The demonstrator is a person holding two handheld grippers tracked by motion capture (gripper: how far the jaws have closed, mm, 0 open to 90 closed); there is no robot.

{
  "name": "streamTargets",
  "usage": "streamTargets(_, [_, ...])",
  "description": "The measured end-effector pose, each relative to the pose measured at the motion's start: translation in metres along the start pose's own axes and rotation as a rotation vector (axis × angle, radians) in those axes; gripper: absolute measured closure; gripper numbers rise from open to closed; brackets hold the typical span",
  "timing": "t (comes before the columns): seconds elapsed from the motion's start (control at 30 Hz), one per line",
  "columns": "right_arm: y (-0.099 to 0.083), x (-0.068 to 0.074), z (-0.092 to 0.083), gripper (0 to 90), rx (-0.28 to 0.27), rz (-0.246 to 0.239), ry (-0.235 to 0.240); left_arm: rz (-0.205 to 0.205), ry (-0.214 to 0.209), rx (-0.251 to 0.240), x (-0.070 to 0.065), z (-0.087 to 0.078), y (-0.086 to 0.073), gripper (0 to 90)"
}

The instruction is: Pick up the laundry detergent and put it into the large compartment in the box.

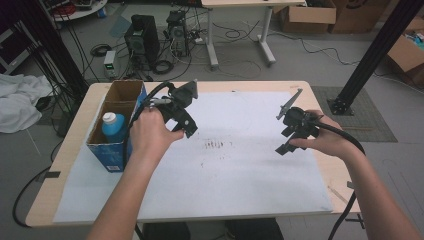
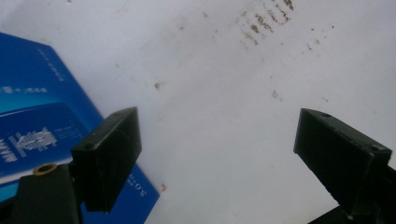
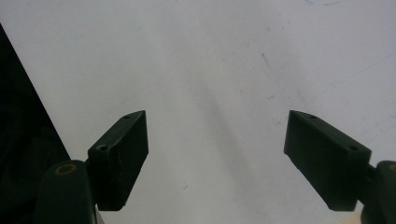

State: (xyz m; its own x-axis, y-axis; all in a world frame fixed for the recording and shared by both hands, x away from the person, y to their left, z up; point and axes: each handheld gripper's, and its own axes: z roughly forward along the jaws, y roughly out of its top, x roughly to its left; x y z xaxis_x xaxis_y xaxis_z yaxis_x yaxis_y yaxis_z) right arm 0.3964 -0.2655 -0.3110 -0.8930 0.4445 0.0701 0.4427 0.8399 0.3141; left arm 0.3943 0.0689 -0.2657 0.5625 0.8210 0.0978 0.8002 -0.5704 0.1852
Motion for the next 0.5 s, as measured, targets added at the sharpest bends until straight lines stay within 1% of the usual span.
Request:
streamTargets(0.03, [0.000,0.000,0.000,21.7,0.003,0.000,-0.002,0.004,0.001,0.002,-0.002,0.003,0.001,15.7])
streamTargets(0.07, [0.000,0.000,0.000,21.7,0.003,0.000,-0.002,0.004,0.001,0.002,-0.002,0.003,0.001,15.8])
streamTargets(0.13, [0.000,0.000,0.000,21.7,0.004,0.000,-0.002,0.008,-0.015,0.006,-0.005,0.011,0.002,15.8])
streamTargets(0.23, [-0.001,-0.001,-0.001,21.5,0.009,-0.002,-0.003,0.017,-0.018,0.020,-0.009,0.021,0.003,16.0])
streamTargets(0.27, [0.000,-0.001,-0.001,21.4,0.012,0.001,-0.003,0.021,-0.029,0.021,-0.012,0.027,0.003,16.1])
streamTargets(0.3, [0.000,-0.001,-0.001,21.4,0.012,0.001,-0.003,0.021,-0.029,0.021,-0.012,0.027,0.003,16.0])
streamTargets(0.37, [0.000,-0.002,-0.003,21.2,0.010,-0.001,-0.004,0.031,-0.028,0.030,-0.015,0.034,0.003,16.0])
streamTargets(0.4, [0.001,-0.002,-0.003,21.2,0.011,-0.003,-0.004,0.031,-0.028,0.030,-0.015,0.034,0.003,16.0])
streamTargets(0.43, [0.001,-0.002,-0.003,21.2,0.011,-0.003,-0.004,0.034,-0.021,0.032,-0.016,0.035,0.003,16.0])
streamTargets(0.47, [0.002,-0.002,-0.003,21.0,0.012,-0.006,-0.005,0.032,-0.032,0.031,-0.016,0.039,0.002,16.0])
streamTargets(0.5, [0.003,-0.002,-0.002,21.0,0.013,-0.005,-0.003,0.031,-0.032,0.030,-0.017,0.040,0.002,16.0])
